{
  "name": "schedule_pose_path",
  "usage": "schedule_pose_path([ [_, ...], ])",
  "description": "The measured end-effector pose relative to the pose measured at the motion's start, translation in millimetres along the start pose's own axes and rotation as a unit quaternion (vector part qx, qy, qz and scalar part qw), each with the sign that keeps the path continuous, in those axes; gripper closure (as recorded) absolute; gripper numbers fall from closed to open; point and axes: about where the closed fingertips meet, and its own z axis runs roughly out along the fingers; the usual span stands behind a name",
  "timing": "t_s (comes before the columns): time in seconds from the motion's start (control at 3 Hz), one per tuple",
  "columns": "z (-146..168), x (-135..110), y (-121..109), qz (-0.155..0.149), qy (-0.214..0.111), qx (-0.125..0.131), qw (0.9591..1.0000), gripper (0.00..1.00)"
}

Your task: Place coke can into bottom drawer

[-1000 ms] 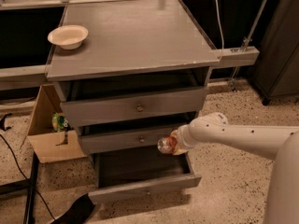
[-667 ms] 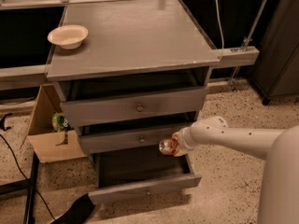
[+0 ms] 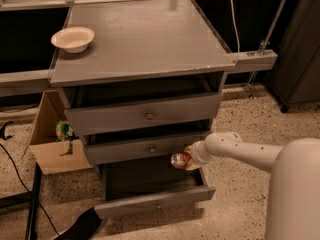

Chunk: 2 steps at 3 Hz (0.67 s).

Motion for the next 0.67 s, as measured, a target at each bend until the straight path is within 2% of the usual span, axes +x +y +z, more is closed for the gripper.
schedule_pose_path([
  [0.33, 57.8, 12.7, 19.6, -0.002, -0.029, -0.023, 0.9993, 1.00],
  [0.67, 71.4, 18.6, 24.9, 0.000, -0.031, -0.028, 0.9991, 1.00],
])
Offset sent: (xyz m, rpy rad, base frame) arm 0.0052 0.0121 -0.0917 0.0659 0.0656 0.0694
